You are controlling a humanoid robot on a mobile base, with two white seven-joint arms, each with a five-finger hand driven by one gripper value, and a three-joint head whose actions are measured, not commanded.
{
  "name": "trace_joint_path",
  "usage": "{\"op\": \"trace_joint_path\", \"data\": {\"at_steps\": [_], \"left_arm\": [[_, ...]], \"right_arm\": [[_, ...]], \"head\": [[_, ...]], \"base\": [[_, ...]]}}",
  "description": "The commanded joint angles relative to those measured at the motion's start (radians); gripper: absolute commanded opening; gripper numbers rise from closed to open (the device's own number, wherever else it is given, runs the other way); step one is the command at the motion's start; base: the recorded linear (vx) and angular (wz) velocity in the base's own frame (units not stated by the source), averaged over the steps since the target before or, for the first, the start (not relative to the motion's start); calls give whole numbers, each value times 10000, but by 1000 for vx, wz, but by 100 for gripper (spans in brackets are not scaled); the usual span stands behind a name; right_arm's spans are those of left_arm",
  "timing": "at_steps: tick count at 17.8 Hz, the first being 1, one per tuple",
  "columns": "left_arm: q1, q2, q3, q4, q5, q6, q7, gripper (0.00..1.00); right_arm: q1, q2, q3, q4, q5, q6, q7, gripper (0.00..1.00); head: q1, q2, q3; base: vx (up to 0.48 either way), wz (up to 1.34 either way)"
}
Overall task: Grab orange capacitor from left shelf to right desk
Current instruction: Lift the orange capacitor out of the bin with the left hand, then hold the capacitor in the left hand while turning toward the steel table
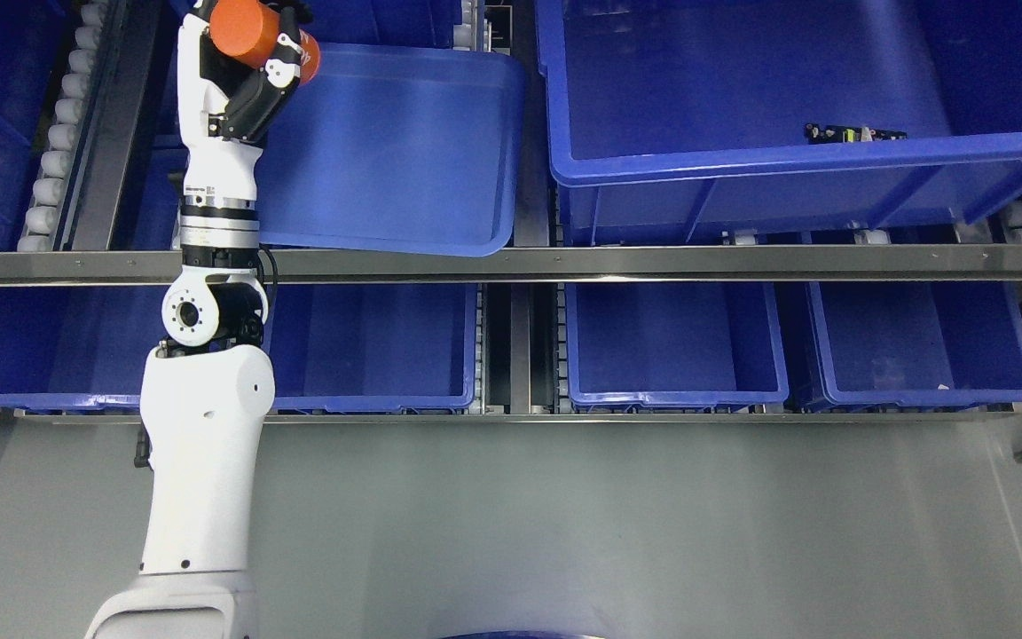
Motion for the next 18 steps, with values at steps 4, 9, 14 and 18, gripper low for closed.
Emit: {"op": "trace_joint_path", "data": {"at_steps": [4, 9, 14, 18], "left_arm": [[1210, 174, -817, -2517, 120, -108, 55, 1], [1210, 174, -786, -2778, 120, -108, 55, 1], [1286, 174, -740, -2916, 135, -92, 40, 1], [1409, 174, -709, -2932, 120, -77, -175, 1]], "right_arm": [[215, -175, -107, -175, 61, 8, 5, 100], [230, -175, -107, -175, 61, 8, 5, 100], [230, -175, -107, -175, 61, 8, 5, 100], [230, -175, -107, -175, 77, 8, 5, 100]], "head": [[0, 0, 0], [0, 0, 0], [0, 0, 0], [0, 0, 0]], "base": [[0, 0], [-14, -14], [-94, -121], [-163, -182]]}}
